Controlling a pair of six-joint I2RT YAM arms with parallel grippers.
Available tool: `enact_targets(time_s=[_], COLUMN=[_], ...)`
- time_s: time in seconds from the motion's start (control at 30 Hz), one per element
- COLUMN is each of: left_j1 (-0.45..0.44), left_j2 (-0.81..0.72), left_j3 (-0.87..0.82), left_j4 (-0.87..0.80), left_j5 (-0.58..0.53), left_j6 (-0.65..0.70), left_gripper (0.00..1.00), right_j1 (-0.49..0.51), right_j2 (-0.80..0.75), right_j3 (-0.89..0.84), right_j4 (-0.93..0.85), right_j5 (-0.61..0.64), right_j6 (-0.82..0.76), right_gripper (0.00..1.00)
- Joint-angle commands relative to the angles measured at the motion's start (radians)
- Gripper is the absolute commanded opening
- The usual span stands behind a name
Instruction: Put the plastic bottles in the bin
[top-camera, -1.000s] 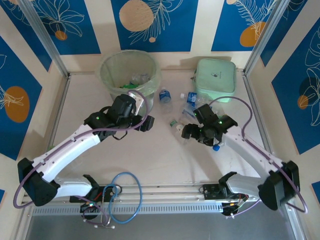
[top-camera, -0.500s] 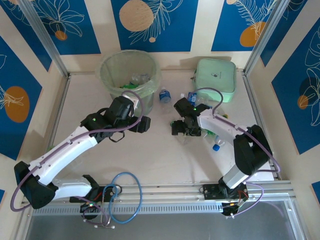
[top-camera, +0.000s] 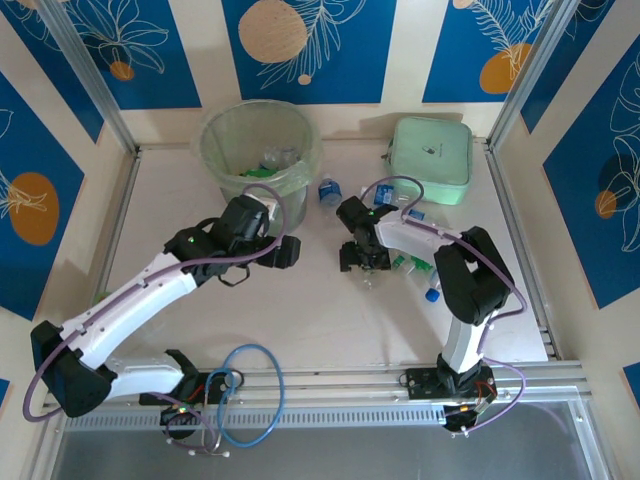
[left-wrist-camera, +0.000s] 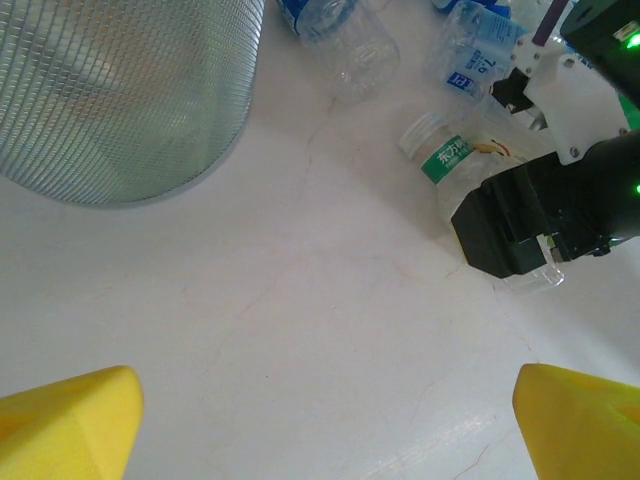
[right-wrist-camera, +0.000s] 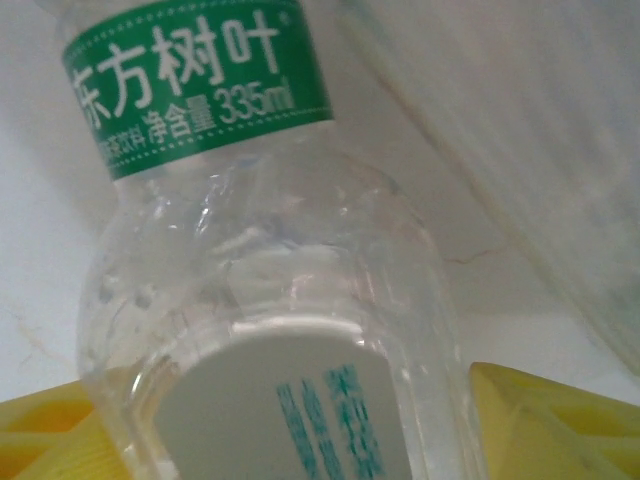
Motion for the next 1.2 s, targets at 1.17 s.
enact_targets(time_s=[1.17], left_j1=[0.030], left_j2=[-0.112], left_j3=[-0.174], left_j4=[-0.007], left_j5=[0.011], left_j6=[-0.030], left_gripper=[0.92], right_j1=[0.084], right_j2=[-0.278], right_j3=[0.605], right_j4=[0.124], right_j5=[-0.169], right_j6=[0.001], right_gripper=[0.57])
